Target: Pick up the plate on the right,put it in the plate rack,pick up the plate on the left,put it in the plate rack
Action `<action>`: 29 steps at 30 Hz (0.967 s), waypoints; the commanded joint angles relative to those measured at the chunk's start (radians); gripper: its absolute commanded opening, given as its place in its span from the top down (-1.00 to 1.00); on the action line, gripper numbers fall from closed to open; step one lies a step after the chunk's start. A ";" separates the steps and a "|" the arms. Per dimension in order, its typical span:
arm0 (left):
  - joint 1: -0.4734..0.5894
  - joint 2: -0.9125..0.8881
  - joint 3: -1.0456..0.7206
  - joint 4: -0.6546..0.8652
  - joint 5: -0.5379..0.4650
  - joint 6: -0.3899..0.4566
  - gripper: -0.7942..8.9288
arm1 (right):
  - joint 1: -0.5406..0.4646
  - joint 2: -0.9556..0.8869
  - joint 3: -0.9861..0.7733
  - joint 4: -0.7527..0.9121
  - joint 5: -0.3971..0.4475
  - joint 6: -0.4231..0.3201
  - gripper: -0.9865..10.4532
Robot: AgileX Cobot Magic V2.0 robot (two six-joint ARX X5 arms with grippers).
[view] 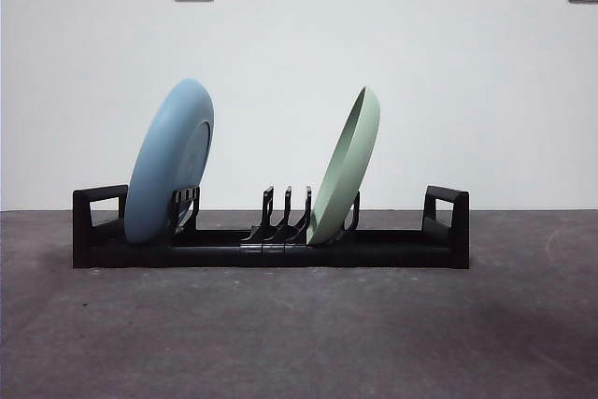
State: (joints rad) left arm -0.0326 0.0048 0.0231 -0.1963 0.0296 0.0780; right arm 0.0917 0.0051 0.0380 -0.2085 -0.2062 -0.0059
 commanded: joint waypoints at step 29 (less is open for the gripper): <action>0.003 -0.003 -0.016 0.005 -0.001 -0.006 0.84 | 0.000 -0.003 -0.022 0.016 0.003 0.038 0.82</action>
State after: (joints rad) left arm -0.0326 0.0048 0.0231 -0.1959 0.0296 0.0780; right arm 0.0917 0.0048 0.0303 -0.1932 -0.2058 0.0227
